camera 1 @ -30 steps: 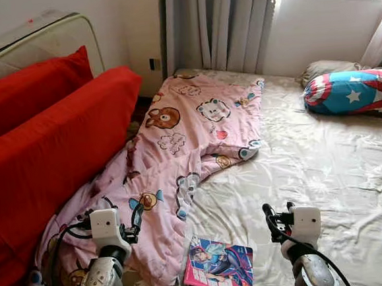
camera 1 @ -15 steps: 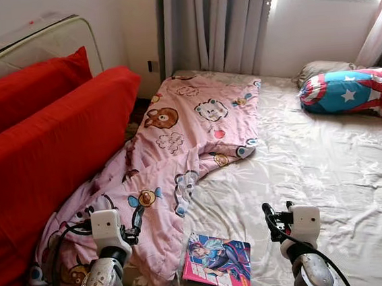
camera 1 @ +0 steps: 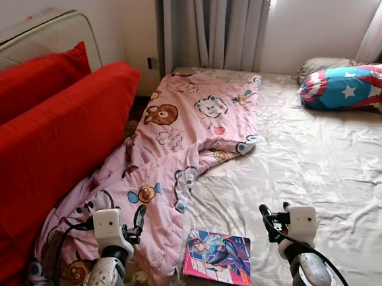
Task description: Clean up the room
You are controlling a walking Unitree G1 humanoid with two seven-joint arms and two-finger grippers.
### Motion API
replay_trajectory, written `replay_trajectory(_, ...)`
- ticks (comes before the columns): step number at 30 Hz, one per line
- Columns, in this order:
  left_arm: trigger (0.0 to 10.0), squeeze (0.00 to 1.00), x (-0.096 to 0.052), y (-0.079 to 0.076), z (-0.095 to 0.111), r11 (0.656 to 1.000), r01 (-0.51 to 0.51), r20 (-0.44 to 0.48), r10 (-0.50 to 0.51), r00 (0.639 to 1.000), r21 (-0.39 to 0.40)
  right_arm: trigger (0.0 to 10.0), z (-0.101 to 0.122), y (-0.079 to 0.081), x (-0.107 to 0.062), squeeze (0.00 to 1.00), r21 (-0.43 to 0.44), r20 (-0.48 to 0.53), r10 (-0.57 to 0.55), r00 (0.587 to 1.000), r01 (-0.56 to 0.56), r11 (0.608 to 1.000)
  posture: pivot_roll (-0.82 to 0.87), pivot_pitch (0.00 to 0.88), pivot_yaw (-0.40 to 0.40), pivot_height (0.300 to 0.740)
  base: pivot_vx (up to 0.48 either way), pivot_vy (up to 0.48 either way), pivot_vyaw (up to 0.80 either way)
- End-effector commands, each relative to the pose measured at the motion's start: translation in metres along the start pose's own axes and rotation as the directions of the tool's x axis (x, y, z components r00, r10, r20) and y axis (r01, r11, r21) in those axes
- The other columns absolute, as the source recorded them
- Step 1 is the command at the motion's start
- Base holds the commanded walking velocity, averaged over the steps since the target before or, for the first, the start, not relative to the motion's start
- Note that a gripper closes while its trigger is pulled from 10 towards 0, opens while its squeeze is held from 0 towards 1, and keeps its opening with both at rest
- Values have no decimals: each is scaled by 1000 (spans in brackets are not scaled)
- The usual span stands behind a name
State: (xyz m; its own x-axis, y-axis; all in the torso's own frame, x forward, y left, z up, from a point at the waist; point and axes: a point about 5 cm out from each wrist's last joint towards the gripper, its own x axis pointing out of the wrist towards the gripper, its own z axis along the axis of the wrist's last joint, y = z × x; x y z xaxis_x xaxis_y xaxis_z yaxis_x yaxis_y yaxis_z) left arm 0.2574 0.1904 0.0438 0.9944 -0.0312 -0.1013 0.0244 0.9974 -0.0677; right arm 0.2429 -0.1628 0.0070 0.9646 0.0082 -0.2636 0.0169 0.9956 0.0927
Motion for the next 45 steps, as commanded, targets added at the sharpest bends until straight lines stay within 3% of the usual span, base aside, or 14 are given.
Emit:
replay_trajectory(1,10000,0,1,-1,3,1000,5,7,-5,1000,-3,10000,-1,-2,0,0,2,1,-4,1000,4,1000,-35,18,-73,670,0,0,0)
replay_trajectory(10,10000,0,3,-3,5,1000,16,9,-16,1000,2,10000,-3,-2,3,0,-14,-35,6,999,-6,1000,-33,15,-71,655,0,0,0)
replay_trajectory(13,10000,0,3,-3,5,1000,18,8,-18,1000,5,10000,1,-2,3,0,0,-2,9,1000,-9,1000,-32,11,-71,655,0,0,0)
replay_trajectory(45,10000,0,2,-7,5,999,36,2,-36,999,-1,10000,-4,4,1,0,-2,-15,57,998,-57,998,-28,26,-71,655,0,0,40)
